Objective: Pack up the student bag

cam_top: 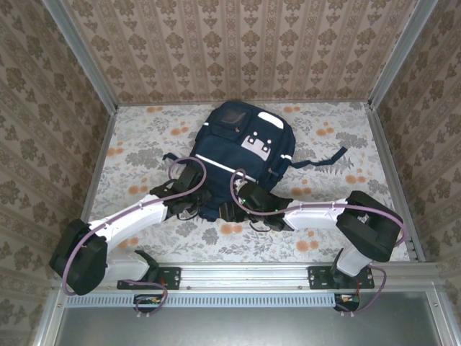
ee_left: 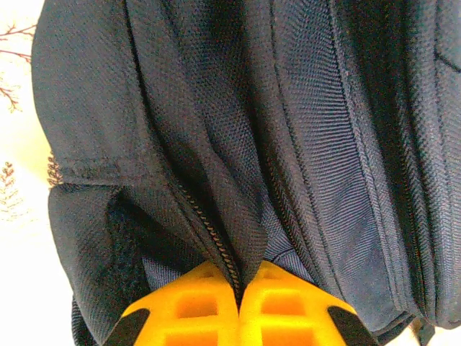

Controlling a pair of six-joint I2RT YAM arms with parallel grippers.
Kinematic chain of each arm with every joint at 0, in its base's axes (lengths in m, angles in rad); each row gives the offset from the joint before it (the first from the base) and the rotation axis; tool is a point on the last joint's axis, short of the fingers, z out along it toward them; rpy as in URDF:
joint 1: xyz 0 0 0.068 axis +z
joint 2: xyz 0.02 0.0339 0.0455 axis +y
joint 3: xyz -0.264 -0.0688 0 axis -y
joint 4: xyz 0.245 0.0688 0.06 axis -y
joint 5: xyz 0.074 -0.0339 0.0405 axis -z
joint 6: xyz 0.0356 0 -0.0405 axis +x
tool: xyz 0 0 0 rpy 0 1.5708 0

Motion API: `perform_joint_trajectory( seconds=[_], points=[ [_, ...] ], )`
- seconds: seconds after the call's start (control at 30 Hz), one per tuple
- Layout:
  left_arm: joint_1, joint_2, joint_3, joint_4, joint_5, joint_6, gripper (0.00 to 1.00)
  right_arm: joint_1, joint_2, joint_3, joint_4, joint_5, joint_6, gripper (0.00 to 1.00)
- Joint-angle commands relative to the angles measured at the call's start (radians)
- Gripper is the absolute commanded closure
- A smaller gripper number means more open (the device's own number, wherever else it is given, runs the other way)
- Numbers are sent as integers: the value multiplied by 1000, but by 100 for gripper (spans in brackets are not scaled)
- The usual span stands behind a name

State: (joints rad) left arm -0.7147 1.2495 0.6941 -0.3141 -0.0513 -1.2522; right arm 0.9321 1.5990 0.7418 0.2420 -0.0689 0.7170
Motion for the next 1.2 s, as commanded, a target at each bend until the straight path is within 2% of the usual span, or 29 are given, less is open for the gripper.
perform_joint_trajectory(
  seconds=[0.0,0.13,0.23,0.63,0.83,1.17],
  points=[
    [-21,-14,40,0,1,12,98,-2,42,65,-120,90,18,58],
    [-27,-13,41,0,-5,13,98,0,77,104,-168,104,9,86],
    [-25,-15,33,3,-7,11,99,8,87,116,-181,103,-5,100],
    [10,-53,36,-65,-57,64,100,13,-35,55,-364,233,-43,100],
    [26,-99,38,-119,-102,89,100,-16,-87,-22,-363,287,-7,100],
    [35,-131,30,-139,-86,100,100,-109,-105,-55,-352,318,-25,100]
  ],
)
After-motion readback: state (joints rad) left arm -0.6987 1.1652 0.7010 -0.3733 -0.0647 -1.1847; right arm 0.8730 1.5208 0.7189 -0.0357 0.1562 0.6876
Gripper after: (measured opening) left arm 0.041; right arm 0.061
